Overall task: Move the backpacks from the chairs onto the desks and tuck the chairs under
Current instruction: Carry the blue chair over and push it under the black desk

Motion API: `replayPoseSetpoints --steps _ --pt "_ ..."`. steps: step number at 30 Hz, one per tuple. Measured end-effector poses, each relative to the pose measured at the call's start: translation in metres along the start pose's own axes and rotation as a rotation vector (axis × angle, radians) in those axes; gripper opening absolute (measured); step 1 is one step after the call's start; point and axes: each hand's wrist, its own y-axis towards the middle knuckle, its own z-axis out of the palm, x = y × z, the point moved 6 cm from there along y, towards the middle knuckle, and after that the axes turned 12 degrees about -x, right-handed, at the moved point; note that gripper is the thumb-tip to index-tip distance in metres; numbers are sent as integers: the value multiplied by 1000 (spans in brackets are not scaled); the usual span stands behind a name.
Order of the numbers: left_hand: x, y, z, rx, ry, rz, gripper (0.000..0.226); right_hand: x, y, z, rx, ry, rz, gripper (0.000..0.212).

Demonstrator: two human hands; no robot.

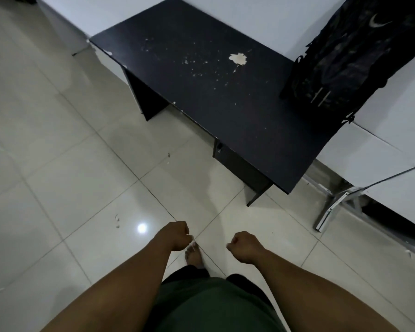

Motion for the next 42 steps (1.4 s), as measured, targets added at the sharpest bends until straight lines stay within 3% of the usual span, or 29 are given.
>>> replayPoseSetpoints --steps 8,15,25,31,37,42 --pt "-6 -72 51 -125 -187 -43 41 -30 -50 20 14 -45 -84 31" --pt "23 -138 111 -103 -199 -105 41 -69 -107 59 55 -63 -54 15" --pt "95 -211 150 -151 -222 -162 41 -53 -165 111 27 -84 -123 16" --pt "146 -261 173 -166 -252 -140 39 -37 -221 178 18 -84 -144 19" --pt "219 -321 207 -110 -197 -162 43 -33 -284 255 52 -88 -164 26" --pt "267 -364 243 -23 -134 -207 37 -48 -322 291 48 -80 -178 15"
